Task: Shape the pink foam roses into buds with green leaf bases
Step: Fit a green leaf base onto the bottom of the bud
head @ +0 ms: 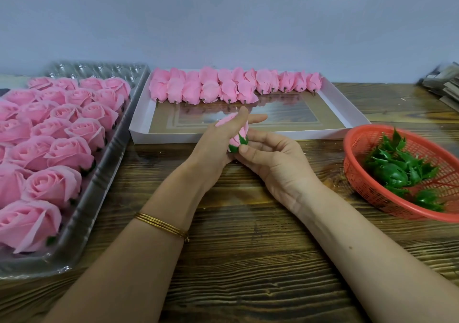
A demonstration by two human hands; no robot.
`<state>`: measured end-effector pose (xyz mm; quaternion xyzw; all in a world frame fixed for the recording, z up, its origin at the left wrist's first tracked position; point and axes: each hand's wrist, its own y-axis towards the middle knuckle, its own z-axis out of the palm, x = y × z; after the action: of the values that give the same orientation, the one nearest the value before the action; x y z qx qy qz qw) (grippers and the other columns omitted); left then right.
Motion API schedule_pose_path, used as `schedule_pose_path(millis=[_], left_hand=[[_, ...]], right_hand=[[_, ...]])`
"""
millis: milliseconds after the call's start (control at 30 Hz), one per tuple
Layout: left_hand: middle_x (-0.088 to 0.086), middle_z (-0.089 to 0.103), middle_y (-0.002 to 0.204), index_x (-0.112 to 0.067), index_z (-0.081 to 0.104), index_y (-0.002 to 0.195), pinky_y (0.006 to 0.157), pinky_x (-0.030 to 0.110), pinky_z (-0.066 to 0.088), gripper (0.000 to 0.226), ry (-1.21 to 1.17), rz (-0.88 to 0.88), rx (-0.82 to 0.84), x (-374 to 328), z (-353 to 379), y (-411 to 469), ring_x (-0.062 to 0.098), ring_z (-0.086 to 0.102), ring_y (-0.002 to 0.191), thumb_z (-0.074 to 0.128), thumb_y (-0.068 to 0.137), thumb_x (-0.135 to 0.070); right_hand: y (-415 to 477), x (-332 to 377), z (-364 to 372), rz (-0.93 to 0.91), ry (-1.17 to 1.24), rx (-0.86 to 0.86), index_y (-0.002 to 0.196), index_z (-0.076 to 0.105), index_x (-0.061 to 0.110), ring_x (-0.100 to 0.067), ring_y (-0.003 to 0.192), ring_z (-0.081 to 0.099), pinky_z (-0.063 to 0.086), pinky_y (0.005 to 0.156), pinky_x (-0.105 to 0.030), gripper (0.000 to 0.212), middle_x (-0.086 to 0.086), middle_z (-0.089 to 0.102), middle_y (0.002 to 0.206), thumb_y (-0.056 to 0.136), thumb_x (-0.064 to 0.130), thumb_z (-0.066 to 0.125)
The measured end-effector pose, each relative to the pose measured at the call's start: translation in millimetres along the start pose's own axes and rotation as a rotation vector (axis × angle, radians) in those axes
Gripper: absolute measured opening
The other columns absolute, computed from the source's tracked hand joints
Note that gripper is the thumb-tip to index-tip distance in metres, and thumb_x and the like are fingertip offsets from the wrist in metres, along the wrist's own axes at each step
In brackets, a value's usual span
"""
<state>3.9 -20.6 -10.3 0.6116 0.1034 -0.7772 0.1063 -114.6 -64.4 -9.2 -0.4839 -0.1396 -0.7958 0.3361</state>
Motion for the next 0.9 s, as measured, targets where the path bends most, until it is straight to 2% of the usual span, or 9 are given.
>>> schedule_pose_path(millis=[100,233,367,500,600,733,900], left_hand=[[0.003,0.069,0.090,-0.019,0.073,0.109,0.074,0.026,0.054,0.040,-0.071,-0.002,-0.036,-2.5,-0.3,0.5,0.014,0.067,0.085,0.043,0.101,-0.043],[0.006,0.065,0.094,-0.018,0.073,0.107,0.083,0.032,0.053,0.039,-0.081,-0.001,-0.073,-3.0,0.9,1.5,0.016,0.064,0.087,0.043,0.101,-0.041],[0.005,0.065,0.095,-0.021,0.074,0.105,0.078,0.030,0.053,0.038,-0.063,-0.012,-0.074,-4.2,1.8,0.2,0.015,0.064,0.085,0.043,0.101,-0.043],[0.006,0.064,0.096,-0.021,0.073,0.107,0.070,0.023,0.054,0.039,-0.045,-0.009,-0.049,-5.0,2.9,-1.8,0.011,0.066,0.083,0.041,0.102,-0.043],[0.007,0.065,0.097,-0.025,0.075,0.103,0.074,0.025,0.054,0.039,-0.021,-0.007,-0.037,-4.6,3.5,-2.4,0.012,0.066,0.086,0.042,0.101,-0.045],[0.004,0.067,0.094,-0.029,0.077,0.100,0.083,0.030,0.054,0.038,0.000,0.002,-0.015,-3.8,3.4,-2.2,0.012,0.067,0.089,0.044,0.099,-0.047],[0.002,0.076,0.096,-0.027,0.077,0.103,0.075,0.023,0.055,0.039,0.018,0.006,0.027,-4.3,1.9,-3.4,0.012,0.071,0.095,0.047,0.094,-0.051]], right_hand=[[1.8,1.9,-0.4,0.076,0.075,0.033,0.103,0.065,-0.008,-0.019,0.080,0.072,0.059,0.082,-0.027,0.025,-0.014,0.074,0.086,0.081,-0.015,0.057],[1.6,5.0,-2.7,0.141,0.001,0.046,0.106,0.067,-0.007,-0.019,0.084,0.070,0.058,0.084,-0.027,0.023,-0.015,0.072,0.096,0.083,-0.004,0.061],[1.2,7.1,-4.2,0.175,0.011,0.072,0.102,0.068,-0.006,-0.018,0.079,0.071,0.059,0.077,-0.025,0.031,-0.015,0.073,0.092,0.072,0.001,0.065],[2.1,5.6,-4.5,0.146,0.054,0.069,0.104,0.067,-0.007,-0.020,0.084,0.072,0.058,0.085,-0.028,0.033,-0.011,0.074,0.092,0.071,-0.005,0.063],[1.9,4.4,-4.5,0.108,0.066,0.066,0.102,0.066,-0.008,-0.019,0.083,0.072,0.058,0.083,-0.027,0.028,-0.007,0.076,0.089,0.075,-0.012,0.060],[1.2,4.8,-3.7,0.089,0.080,0.072,0.099,0.068,-0.006,-0.020,0.082,0.073,0.059,0.078,-0.026,0.034,-0.010,0.075,0.088,0.065,-0.008,0.064],[0.3,4.0,-2.2,0.079,0.076,0.071,0.105,0.067,-0.003,-0.020,0.082,0.072,0.059,0.073,-0.025,0.041,-0.016,0.073,0.090,0.063,-0.006,0.066]])
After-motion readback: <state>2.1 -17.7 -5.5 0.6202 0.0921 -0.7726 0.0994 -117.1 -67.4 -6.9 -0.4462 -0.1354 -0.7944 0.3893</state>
